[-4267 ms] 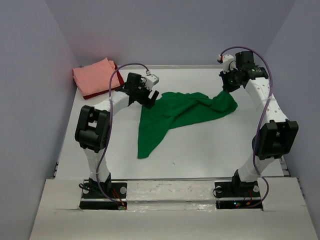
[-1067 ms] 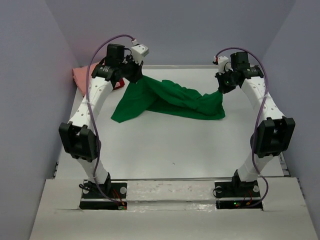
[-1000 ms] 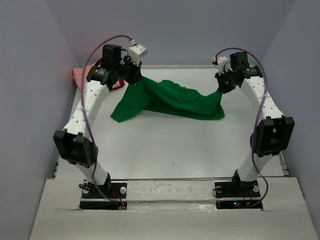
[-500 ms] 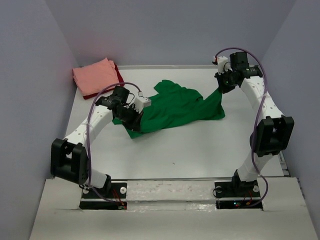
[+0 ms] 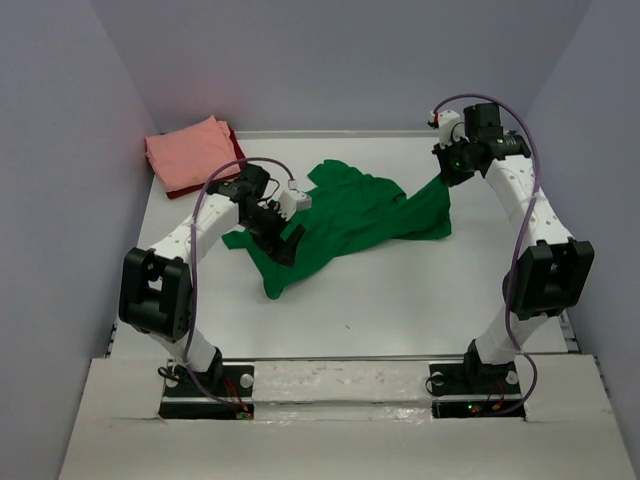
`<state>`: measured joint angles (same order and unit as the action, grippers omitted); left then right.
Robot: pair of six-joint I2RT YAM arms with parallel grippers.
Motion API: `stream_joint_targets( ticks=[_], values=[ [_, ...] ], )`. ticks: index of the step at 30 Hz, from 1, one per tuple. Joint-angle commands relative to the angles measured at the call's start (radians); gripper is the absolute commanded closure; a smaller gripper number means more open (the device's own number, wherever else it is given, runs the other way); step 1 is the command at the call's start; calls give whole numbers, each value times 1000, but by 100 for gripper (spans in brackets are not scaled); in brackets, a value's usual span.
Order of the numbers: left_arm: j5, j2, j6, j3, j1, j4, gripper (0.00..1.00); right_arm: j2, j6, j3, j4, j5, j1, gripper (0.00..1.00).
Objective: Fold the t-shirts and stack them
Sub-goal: Flatten out the tshirt
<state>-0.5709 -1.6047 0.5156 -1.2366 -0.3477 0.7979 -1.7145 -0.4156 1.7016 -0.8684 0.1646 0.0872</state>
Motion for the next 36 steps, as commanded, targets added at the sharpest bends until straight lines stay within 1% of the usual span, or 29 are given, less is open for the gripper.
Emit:
stream_joint_targets(
  ticks=[1,4,5,6,7,8,9,11,12,15,16,19,26,31,36],
  values=[
    [47,22,-43,-145,-4,-64,1,38,-11,3,31,-13,9,100],
    [132,46,-133,-179,-4,-202,1,33,-11,9,31,-11,9,100],
    [147,57,-149,-176,-4,-291,1,33,-11,10,31,-10,9,100],
    [193,69,-181,-167,-5,-337,1,32,-9,10,31,-10,9,100],
    [204,68,-193,-149,-8,-400,1,29,-9,10,31,-8,9,100],
    [210,57,-198,-149,-10,-407,1,29,-8,10,31,-7,9,100],
    [223,2,-203,-159,-14,-393,1,30,-9,10,31,-7,9,100],
    [215,-66,-209,-202,-25,-317,1,33,-9,6,29,-10,9,100],
    [200,-105,-209,-210,-28,-304,1,35,-14,4,29,-13,9,100],
    [174,-122,-197,-164,-40,-313,1,38,-17,-3,31,-17,9,100],
    [143,-130,-187,-161,-42,-304,1,38,-18,-2,31,-20,9,100],
    [114,-173,-158,-165,-43,-266,1,30,-17,1,31,-16,9,100],
    [123,-239,-106,-187,-43,-230,1,24,-14,-8,31,-7,9,100],
    [100,-308,-81,-198,-42,-207,1,33,-17,-16,31,-7,9,100],
    [92,-350,-81,-216,-42,-224,1,41,-22,-19,29,-8,9,100]
  ],
)
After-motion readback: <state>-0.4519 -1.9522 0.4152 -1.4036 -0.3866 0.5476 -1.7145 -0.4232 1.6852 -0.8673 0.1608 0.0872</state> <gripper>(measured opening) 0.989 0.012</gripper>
